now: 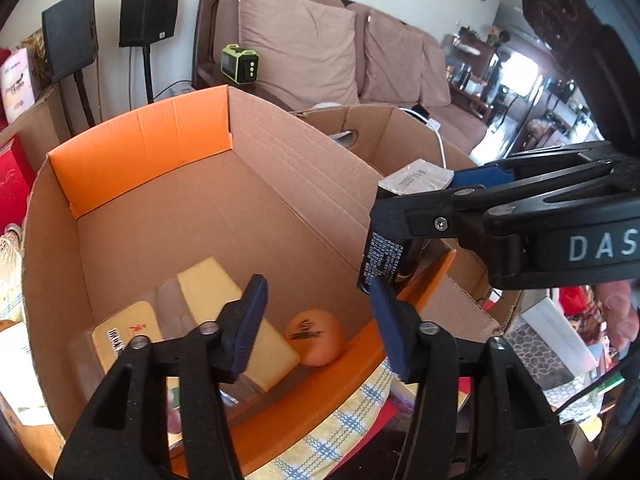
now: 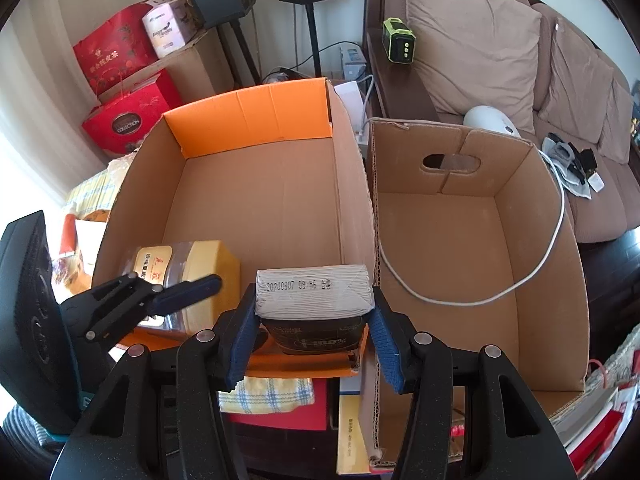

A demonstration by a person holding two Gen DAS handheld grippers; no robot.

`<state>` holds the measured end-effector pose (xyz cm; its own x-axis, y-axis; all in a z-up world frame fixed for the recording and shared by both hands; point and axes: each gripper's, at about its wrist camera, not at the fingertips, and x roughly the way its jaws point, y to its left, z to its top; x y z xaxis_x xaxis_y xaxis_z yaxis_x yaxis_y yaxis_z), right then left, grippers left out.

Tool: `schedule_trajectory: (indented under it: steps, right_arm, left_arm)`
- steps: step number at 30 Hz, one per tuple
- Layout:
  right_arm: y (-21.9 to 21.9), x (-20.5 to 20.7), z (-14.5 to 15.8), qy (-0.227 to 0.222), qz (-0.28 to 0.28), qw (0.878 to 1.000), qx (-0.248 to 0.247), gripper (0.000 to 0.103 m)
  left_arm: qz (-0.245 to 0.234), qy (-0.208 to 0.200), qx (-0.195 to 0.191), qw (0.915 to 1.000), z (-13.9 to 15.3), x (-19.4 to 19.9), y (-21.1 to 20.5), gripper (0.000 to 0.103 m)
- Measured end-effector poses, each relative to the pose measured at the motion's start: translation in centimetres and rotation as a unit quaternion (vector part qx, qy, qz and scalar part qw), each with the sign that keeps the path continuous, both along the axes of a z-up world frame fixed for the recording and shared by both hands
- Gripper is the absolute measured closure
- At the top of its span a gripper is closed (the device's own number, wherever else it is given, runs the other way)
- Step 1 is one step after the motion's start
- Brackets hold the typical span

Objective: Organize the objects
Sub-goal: 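Lower the ball and black box into the cardboard box and release both, then withdraw both tools from the box back over the table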

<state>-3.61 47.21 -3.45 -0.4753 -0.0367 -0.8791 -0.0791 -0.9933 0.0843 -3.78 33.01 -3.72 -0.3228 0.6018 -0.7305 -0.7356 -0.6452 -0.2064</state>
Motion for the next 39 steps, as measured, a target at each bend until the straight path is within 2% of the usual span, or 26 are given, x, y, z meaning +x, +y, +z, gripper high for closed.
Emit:
schedule_trajectory:
  steps: [1,6,10,13,19,24,28,33,35,39]
  right_arm:
    - [-0.1,-0.1,0.0,-0.003,0.001,1.000,0.002,0.049]
    - [-0.1,-0.8,-0.7,-0.028,0.002,1.000,0.001,0.049]
    - [-0.5,-1.8,-1.4,-0.044,-0.003,0.999,0.014,0.049]
    - [-0.8,-2.5,-1.5,-0.037,-0.013,0.999,0.020,0.043]
    - [-2.4,-3.2,-1.3,-0.009,-0.010,0.998,0.057,0.042]
    - [-3.7,-3.1,-0.2,0.015,-0.003,0.997,0.069,0.042]
    - [-4.5,-2.7,0.9,0.038,0.008,0.998,0.049,0.040]
    - [-6.3,-2.0,2.4,0.072,0.028,0.997,0.020,0.030]
    - [-7.3,-1.9,2.9,0.084,0.038,0.996,0.009,0.024]
    - [-9.4,-2.0,3.5,0.101,0.055,0.993,-0.007,0.023]
  left_arm:
    - [0.003,-0.003,0.004,1.0000,0.1,-0.2,-0.5,0.038]
    - [0.024,-0.020,0.039,0.9988,1.5,-1.2,-4.4,0.037]
    - [0.064,-0.029,0.075,0.9947,2.9,-2.1,-8.9,0.028]
    - [0.088,-0.030,0.088,0.9917,3.6,-2.4,-11.8,0.024]
    - [0.114,-0.006,0.080,0.9902,4.5,-2.3,-15.5,0.013]
    - [0.126,-0.005,0.078,0.9890,4.9,-2.8,-17.1,0.013]
    - [0.144,0.000,0.080,0.9863,5.2,-2.7,-18.8,0.007]
    - [0.176,0.014,0.069,0.9818,5.7,-3.0,-20.9,0.001]
    - [0.187,0.006,0.069,0.9799,5.7,-3.4,-22.1,0.001]
    - [0.221,-0.018,0.075,0.9723,5.2,-4.5,-25.2,0.001]
